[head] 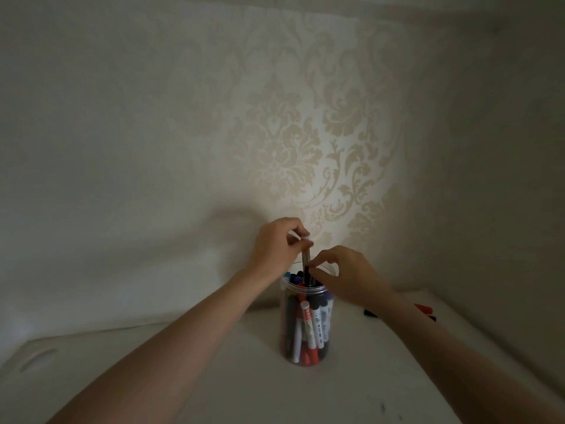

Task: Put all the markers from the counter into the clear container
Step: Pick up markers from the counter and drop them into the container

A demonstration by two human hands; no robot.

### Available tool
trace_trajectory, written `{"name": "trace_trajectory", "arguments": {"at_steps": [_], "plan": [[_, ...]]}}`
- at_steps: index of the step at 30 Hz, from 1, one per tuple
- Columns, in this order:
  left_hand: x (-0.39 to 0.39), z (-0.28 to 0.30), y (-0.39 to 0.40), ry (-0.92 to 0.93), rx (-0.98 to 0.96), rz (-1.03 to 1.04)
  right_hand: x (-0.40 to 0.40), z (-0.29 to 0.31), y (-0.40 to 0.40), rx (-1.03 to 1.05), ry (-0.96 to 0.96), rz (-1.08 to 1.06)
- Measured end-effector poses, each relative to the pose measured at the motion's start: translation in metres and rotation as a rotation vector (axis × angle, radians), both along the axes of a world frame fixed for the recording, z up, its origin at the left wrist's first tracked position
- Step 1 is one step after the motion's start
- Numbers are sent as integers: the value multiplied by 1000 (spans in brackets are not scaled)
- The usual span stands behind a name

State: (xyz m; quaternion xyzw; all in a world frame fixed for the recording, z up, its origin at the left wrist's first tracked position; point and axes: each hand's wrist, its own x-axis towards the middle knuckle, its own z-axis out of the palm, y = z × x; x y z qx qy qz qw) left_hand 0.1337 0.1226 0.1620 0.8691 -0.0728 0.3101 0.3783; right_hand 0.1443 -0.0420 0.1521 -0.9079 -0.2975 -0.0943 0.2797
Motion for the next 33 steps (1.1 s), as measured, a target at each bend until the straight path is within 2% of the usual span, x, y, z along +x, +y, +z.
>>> {"name": "trace_trajectory", "arguments": {"at_steps": [3, 5, 8, 11, 16, 19, 22, 25, 29, 33], "plan": [[0, -11, -4, 171, 199, -8, -3, -5, -3, 117, 9, -28], [2, -13, 0, 191, 255, 37, -5, -8, -2, 101, 15, -28], [7, -14, 10, 255, 279, 26, -5, -13, 4, 57, -52, -51], [6, -19, 17, 271, 242, -40, -5, -13, 8, 105, -38, -60], [-10, -16, 11, 460, -38, -137, -1, -14, 13, 45, -14, -90], [-16, -24, 12, 582, -311, -192, -1, -15, -2, 211, 7, -67], [-21, -35, 14, 593, -492, -265, -13, -32, -24, 325, 338, -64], [-30, -38, 8, 586, -436, -313, -29, -62, -18, 282, 492, -6], [-44, -44, 7, 495, -434, -331, -37, -91, 5, 511, 371, -67], [-68, -42, 12, 370, -266, -372, -57, -104, -4, 694, 254, -2]]}}
